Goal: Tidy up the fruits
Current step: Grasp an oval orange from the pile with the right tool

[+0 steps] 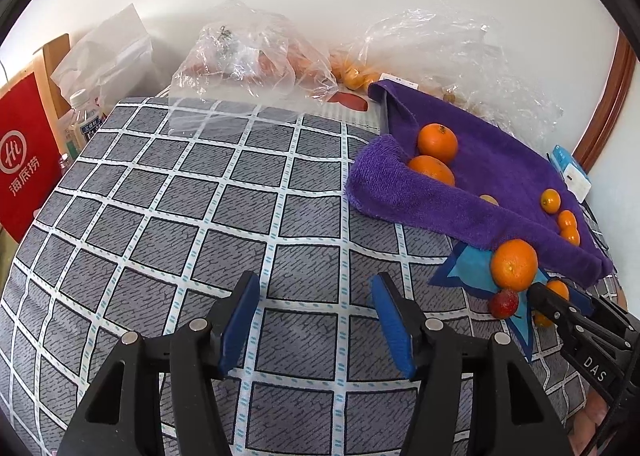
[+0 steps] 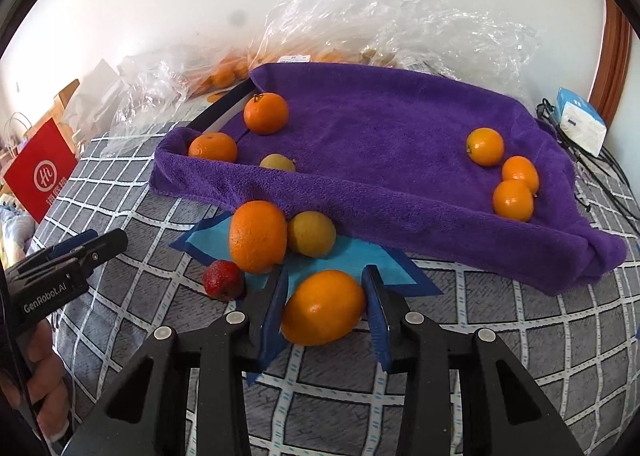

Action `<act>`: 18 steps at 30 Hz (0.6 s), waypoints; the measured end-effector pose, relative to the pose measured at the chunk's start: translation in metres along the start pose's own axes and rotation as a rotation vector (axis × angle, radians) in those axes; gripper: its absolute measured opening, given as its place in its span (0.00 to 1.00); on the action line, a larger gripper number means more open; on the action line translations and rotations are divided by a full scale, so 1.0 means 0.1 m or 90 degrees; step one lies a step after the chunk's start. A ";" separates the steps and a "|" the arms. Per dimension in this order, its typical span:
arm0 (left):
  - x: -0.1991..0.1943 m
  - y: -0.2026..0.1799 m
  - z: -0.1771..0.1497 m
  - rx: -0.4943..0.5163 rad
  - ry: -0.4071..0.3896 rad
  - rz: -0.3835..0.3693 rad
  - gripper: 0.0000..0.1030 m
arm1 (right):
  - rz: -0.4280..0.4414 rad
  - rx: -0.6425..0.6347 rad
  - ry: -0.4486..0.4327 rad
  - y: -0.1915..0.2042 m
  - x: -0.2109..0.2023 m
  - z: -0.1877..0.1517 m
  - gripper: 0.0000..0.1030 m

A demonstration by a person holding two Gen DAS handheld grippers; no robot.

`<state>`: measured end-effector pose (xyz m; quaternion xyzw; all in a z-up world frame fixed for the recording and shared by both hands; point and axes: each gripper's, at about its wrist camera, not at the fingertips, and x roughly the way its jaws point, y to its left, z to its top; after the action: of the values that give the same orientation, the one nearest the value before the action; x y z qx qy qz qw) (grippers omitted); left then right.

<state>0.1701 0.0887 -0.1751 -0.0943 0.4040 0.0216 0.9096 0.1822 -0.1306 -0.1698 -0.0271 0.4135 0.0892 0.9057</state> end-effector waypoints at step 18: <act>0.07 -0.06 0.00 0.040 0.012 -0.010 0.72 | -0.043 0.023 0.019 -0.40 -0.14 -0.23 0.37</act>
<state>0.1752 0.0829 -0.1791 -0.0690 0.4122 0.0008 0.9085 0.1635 -0.1746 -0.1750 -0.0261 0.4277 0.0503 0.9021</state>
